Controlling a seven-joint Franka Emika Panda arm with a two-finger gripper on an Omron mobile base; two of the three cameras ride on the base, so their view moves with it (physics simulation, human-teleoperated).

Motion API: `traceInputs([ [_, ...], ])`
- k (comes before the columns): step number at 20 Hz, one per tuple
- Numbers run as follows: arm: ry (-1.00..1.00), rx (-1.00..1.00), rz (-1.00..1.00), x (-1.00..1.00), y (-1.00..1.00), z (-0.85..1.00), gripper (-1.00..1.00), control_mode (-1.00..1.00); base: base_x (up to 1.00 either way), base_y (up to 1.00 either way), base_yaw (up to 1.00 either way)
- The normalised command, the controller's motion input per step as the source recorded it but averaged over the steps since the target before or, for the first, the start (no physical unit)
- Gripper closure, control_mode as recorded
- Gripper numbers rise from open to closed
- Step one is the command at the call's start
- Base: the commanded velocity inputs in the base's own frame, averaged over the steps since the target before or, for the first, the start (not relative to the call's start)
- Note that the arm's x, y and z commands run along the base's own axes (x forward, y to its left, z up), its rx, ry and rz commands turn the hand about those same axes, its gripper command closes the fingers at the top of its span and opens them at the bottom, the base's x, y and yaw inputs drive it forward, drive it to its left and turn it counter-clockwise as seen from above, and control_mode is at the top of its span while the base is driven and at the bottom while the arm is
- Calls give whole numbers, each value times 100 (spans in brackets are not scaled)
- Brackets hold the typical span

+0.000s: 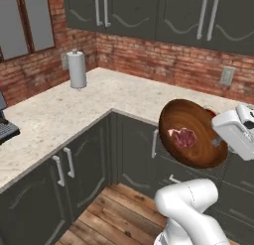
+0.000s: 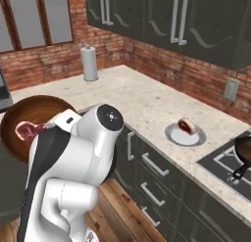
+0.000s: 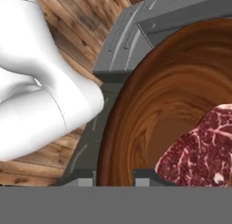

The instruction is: Place one of the steaks on the plate and the other in the bowl. Then place the bowl in the fridge.

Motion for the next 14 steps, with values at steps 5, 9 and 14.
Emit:
traceInputs([
  [5, 0, 0, 0, 0, 0, 0, 100, 100, -67, -15, 34],
  [9, 0, 0, 0, 0, 0, 0, 100, 100, -75, -19, 34],
  [14, 0, 0, 0, 0, 0, 0, 100, 100, -92, -6, 33],
])
